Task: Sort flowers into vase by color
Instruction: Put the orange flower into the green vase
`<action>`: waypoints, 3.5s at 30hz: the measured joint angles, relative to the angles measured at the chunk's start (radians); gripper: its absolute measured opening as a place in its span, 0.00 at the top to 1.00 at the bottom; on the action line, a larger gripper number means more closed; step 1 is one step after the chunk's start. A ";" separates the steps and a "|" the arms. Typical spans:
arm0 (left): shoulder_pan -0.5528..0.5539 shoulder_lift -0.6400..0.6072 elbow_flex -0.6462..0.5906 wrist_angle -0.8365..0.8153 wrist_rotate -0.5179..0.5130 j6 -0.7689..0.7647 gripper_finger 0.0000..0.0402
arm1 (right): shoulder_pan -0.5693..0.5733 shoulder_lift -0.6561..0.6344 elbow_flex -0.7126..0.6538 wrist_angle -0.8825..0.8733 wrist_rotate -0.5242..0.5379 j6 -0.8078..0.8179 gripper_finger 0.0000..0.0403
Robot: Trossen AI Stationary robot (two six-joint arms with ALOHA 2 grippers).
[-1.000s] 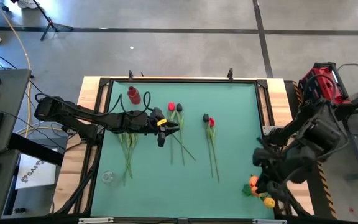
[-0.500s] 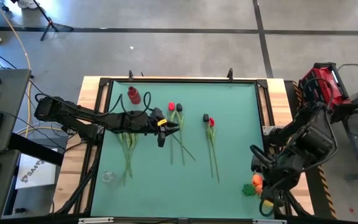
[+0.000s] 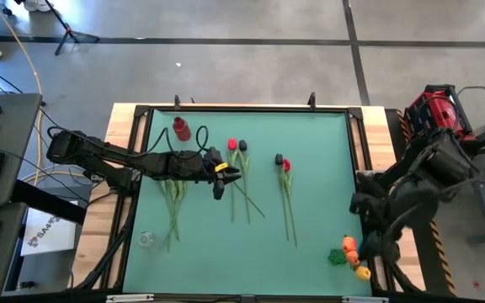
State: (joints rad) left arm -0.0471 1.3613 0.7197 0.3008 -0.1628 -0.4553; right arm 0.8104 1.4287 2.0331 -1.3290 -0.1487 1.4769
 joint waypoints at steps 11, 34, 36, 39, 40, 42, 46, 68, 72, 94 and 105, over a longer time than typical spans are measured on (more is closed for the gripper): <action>0.113 -0.086 0.000 -0.218 -0.071 -0.206 0.75 | -0.377 0.035 0.000 0.204 0.532 -0.405 0.76; 0.210 -0.333 0.000 -0.615 0.100 -0.045 0.75 | -0.740 0.436 0.000 0.355 0.322 -0.583 0.76; 0.221 -0.381 0.000 -0.662 0.100 -0.029 0.75 | -0.745 0.462 0.000 0.380 0.319 -0.571 0.76; 0.225 -0.445 0.000 -0.745 0.099 -0.030 0.75 | -0.746 0.508 0.000 0.496 0.268 -0.585 0.76; 0.225 -0.466 0.000 -0.775 0.093 -0.030 0.75 | -0.746 0.527 0.000 0.544 0.247 -0.595 0.76; 0.216 -0.514 0.000 -0.814 0.071 -0.041 0.75 | -0.745 0.568 0.000 0.625 0.222 -0.605 0.76; 0.187 -0.621 0.000 -0.881 0.010 -0.068 0.75 | -0.758 0.624 0.000 0.669 0.217 -0.607 0.76; -0.015 -0.777 -0.182 -0.915 -0.118 -0.403 0.75 | -0.868 0.881 0.000 0.773 0.086 -0.613 0.76; -0.015 -0.777 -0.182 -0.915 -0.122 -0.410 0.75 | -0.883 0.887 0.000 0.679 0.169 -0.626 0.76; 0.010 -0.666 -0.182 -0.854 -0.197 -0.460 0.75 | -1.010 0.961 0.000 0.583 0.102 -0.745 0.76; 0.009 -0.641 -0.182 -0.840 -0.188 -0.513 0.75 | -0.985 0.982 0.000 0.587 0.211 -0.872 0.75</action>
State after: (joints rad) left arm -0.0380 0.7200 0.5377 -0.5396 -0.3511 -0.9684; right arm -0.1749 2.4107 2.0335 -0.7418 0.0623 0.6049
